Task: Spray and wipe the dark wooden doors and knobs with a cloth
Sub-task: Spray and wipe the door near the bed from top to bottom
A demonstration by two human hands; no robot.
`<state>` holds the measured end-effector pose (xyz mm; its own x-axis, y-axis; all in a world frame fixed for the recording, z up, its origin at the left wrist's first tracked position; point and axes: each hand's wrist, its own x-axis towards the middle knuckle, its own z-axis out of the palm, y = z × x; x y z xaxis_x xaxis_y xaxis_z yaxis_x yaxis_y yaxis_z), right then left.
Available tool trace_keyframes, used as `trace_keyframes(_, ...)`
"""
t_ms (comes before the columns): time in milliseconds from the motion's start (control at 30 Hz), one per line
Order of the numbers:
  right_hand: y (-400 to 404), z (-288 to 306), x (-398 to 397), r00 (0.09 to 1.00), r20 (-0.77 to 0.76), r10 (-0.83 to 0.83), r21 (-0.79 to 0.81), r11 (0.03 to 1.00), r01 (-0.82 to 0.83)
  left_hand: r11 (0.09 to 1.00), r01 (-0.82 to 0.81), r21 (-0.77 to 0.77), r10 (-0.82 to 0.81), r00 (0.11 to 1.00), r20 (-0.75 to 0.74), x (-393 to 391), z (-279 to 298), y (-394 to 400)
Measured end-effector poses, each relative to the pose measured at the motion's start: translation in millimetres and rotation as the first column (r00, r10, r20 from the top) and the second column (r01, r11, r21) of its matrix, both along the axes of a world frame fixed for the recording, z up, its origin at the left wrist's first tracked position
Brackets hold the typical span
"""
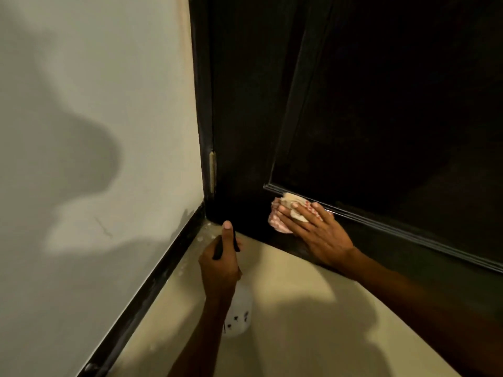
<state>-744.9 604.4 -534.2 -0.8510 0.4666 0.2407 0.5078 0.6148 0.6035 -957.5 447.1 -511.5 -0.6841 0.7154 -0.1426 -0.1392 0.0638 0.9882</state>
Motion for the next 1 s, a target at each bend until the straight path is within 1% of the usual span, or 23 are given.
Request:
trace_keyframes(100,-7.2,5.7,18.3,1.0,-0.013,-0.028,0.023,0.999,0.028,0.999,0.041,-0.008,-0.041,0.999,-0.018,4.4,-0.1,5.1)
trace_keyframes(233,-7.3,11.7,0.8,0.995,-0.018,-0.099,0.015,0.995,0.1,0.997,0.072,-0.016,-0.072,0.997,-0.003,6.0,6.7,10.0)
trace_keyframes(333,-9.5,9.0,-0.9,0.994,0.01,-0.111,0.016,0.994,0.111,0.989,0.151,-0.01,-0.15,0.988,0.016,2.9,20.7,8.8)
trace_keyframes(400,-10.2,6.9,-1.0,0.995,0.005,-0.1,0.015,0.995,0.1,0.985,0.17,-0.024,-0.169,0.985,0.041,1.2,29.3,8.5)
trace_keyframes(500,-10.6,8.5,-3.0,0.997,-0.016,-0.079,0.006,0.997,0.08,0.985,0.17,-0.034,-0.169,0.985,0.041,-1.2,32.0,8.2)
trace_keyframes(600,-13.2,6.4,-2.8,0.996,-0.04,-0.077,0.023,0.997,0.078,0.99,0.136,-0.035,-0.134,0.99,0.045,-5.1,30.7,5.9)
trace_keyframes(733,-10.2,11.5,-12.6,0.996,-0.049,-0.075,0.033,0.996,0.077,0.996,0.089,0.006,-0.089,0.994,0.063,-5.4,39.9,4.1)
trace_keyframes(833,-6.1,27.9,-39.4,0.995,-0.074,-0.068,0.076,0.994,0.074,0.997,0.066,0.039,-0.068,0.997,0.043,-9.1,51.2,6.5)
trace_keyframes(933,-6.6,46.6,-66.6,0.987,-0.145,-0.068,0.097,0.992,0.082,0.997,0.038,0.071,-0.04,0.999,0.035,-15.2,58.8,7.7)
trace_keyframes(1000,-4.8,66.3,-76.5,0.969,-0.236,-0.071,0.138,0.985,0.105,0.996,0.025,0.091,-0.029,0.999,0.046,-17.9,61.4,8.0)
